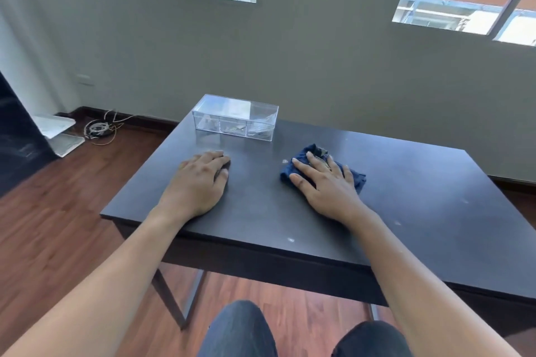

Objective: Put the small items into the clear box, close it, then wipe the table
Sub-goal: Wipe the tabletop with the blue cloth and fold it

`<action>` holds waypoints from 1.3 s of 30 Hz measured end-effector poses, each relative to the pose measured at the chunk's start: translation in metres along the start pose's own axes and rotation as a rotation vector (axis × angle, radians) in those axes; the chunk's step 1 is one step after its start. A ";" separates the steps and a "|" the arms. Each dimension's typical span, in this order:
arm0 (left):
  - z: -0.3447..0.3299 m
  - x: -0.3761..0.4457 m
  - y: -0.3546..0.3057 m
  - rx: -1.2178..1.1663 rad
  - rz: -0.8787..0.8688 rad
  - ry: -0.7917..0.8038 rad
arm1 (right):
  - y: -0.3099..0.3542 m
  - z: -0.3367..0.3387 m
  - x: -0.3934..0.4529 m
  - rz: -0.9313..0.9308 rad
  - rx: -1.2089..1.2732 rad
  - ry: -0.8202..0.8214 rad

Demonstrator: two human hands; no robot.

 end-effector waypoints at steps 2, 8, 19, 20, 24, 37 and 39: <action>0.001 0.000 0.002 -0.004 0.005 -0.003 | 0.034 -0.010 0.005 0.046 0.004 0.006; 0.001 -0.001 0.006 -0.014 -0.001 0.005 | 0.072 -0.001 -0.071 0.306 0.087 -0.033; -0.008 0.000 -0.011 0.011 -0.077 0.038 | -0.063 0.036 -0.068 -0.055 -0.024 -0.021; -0.011 0.003 -0.018 0.009 -0.090 0.045 | -0.062 0.031 -0.051 -0.085 -0.021 -0.018; -0.026 0.011 -0.044 0.003 -0.103 0.035 | -0.027 0.009 0.004 -0.110 0.008 -0.004; -0.035 0.014 -0.046 -0.015 -0.094 0.021 | -0.028 0.039 -0.134 0.122 0.109 -0.008; -0.035 0.013 -0.048 -0.020 -0.094 0.016 | -0.061 0.049 -0.135 0.021 0.094 -0.016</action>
Point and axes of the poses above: each hand's wrist, its own x-axis towards the middle knuckle, its own z-axis out of the back of the hand, y = z × x, the point moved 4 cm from there along x, towards the middle knuckle, and after that the axes turned 15 degrees about -y, right-handed, at the moved point
